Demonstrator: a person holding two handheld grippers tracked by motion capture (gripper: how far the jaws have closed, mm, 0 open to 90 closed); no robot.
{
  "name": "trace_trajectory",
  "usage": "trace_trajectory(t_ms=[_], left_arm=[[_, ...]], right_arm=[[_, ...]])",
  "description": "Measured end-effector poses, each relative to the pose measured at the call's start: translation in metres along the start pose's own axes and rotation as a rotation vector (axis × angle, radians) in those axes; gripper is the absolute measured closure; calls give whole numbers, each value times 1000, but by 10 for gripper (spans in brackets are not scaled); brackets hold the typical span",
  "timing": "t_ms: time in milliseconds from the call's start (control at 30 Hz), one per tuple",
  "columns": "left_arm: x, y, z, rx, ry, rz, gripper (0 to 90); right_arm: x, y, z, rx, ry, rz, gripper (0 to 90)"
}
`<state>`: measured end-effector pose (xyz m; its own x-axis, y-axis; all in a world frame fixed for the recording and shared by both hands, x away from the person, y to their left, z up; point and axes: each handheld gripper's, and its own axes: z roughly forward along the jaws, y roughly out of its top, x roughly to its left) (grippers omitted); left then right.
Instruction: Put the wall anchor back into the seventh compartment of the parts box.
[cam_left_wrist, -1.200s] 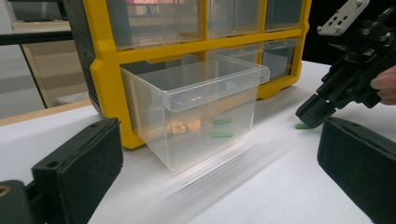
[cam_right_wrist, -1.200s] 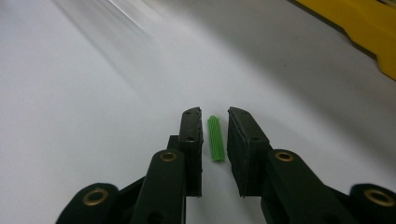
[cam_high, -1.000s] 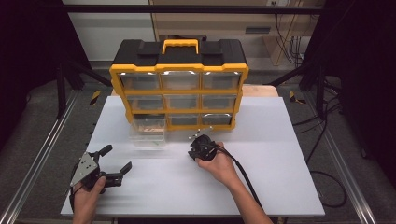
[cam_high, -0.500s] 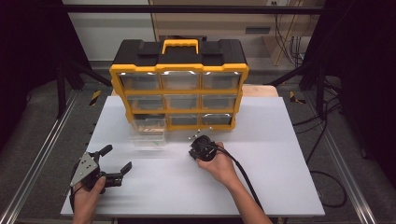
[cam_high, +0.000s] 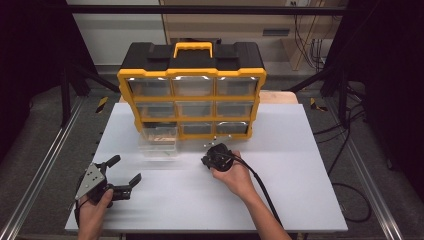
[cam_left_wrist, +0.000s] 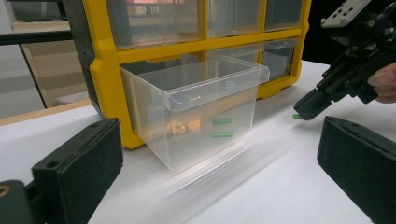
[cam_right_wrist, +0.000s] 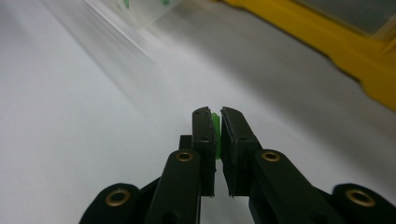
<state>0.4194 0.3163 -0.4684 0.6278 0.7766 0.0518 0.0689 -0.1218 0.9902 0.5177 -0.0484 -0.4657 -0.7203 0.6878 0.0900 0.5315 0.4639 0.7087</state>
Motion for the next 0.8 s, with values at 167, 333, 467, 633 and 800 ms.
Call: trace_trajectory(t_ms=[167,333,467,633,800], left_arm=[[0,0,0,0,0,-1,3],[0,0,0,2,-1,2,3],[0,0,0,3,-1,2,3],[0,0,0,1,-1,0,3],[0,0,0,1,0,0,3]], right_arm=[[-2,5,-12,-80,6,12,846],[-2,13,-24,-140,6,3,846],[1,19,-30,-167,10,2,847],[5,29,-35,-194,12,-10,846],[7,39,-40,-223,15,-16,846]])
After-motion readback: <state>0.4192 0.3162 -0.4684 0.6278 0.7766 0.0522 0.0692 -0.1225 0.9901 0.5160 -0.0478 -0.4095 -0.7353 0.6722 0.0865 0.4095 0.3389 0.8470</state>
